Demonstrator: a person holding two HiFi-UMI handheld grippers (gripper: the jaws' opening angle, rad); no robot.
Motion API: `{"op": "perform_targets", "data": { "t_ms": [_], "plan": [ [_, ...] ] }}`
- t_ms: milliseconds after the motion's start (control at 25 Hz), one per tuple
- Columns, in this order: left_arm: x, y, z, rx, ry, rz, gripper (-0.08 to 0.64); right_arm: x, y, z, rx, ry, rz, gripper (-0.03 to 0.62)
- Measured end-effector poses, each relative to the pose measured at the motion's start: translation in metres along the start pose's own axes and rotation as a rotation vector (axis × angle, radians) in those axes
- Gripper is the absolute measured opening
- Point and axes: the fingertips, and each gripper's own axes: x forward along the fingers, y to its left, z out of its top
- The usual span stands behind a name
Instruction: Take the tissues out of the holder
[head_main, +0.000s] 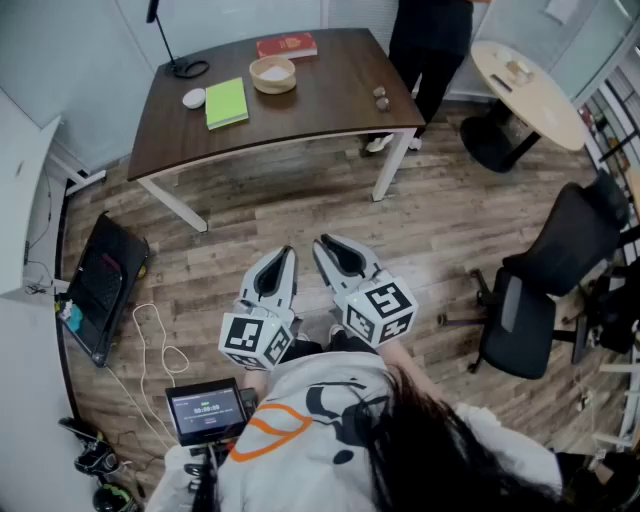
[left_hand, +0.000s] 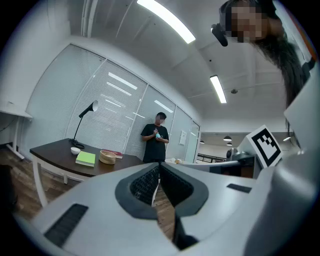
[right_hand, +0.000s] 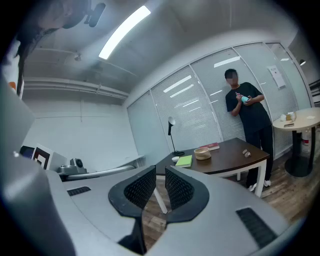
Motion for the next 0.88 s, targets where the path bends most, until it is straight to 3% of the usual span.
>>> {"op": "perform_targets", "data": {
  "t_ms": [880],
  "plan": [
    [0.058,-0.017,-0.011,0.010,0.004,0.028,0.000,-0.009,-0.065,0.011,0.023,-0.032,0.009,0.067]
  ]
}}
